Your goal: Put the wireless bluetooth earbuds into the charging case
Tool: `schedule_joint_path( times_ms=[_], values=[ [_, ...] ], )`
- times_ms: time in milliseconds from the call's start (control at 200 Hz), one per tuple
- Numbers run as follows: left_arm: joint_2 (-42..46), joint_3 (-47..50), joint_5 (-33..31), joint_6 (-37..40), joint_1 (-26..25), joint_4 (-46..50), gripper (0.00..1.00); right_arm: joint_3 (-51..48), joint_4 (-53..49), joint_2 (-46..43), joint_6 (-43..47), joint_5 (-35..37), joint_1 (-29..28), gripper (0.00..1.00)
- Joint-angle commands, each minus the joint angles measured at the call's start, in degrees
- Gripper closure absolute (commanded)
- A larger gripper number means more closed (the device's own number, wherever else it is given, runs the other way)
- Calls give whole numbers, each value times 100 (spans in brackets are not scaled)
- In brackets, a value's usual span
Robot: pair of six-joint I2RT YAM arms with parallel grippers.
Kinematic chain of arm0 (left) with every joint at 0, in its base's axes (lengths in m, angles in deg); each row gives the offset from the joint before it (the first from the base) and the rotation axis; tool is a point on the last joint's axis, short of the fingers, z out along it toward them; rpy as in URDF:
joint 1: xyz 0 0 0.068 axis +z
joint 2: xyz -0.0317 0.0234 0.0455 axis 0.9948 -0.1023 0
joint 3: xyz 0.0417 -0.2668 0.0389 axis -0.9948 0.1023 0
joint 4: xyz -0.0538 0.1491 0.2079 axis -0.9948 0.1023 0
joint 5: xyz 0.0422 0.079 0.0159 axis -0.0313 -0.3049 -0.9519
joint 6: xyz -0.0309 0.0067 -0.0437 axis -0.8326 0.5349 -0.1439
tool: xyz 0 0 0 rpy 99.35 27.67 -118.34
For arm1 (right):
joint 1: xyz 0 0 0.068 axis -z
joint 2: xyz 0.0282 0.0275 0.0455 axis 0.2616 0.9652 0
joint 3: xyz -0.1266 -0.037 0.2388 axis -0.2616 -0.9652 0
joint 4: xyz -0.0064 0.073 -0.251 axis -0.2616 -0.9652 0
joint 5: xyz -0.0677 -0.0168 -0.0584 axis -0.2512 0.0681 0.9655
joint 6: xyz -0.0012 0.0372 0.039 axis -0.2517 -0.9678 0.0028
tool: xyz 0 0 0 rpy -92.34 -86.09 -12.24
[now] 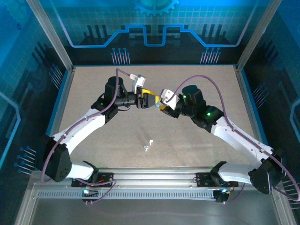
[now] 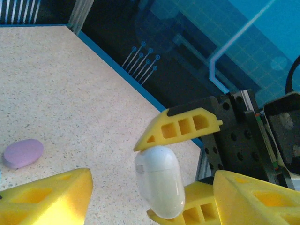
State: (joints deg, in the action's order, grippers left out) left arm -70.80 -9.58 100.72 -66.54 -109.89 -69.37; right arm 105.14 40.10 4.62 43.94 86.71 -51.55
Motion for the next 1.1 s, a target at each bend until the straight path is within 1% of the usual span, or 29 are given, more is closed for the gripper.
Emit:
schedule_joint_path(
  times_ms=[0,220,350,575,740,860,966,1091],
  values=[
    [-100,-247,180,343,-86,357,31,109,257,-10,107,-101,-88,55],
    [-240,-416,241,605,-232,701,33,119,283,0,80,-101,-100,54],
    [-317,-462,200,612,-271,758,36,121,327,-3,88,-168,-115,54],
    [-432,-524,33,592,-338,754,50,104,397,-3,191,-286,-141,54],
    [-449,-515,-22,594,-348,761,63,18,539,-103,447,-206,-253,53],
    [-352,-444,-25,510,-340,542,72,-223,894,-302,510,10,-273,49],
    [-208,-271,79,325,-318,132,75,-642,1426,-556,494,136,-202,44],
    [4,6,219,96,-254,-434,75,-1367,2248,-843,497,-44,-6,41]
  ],
)
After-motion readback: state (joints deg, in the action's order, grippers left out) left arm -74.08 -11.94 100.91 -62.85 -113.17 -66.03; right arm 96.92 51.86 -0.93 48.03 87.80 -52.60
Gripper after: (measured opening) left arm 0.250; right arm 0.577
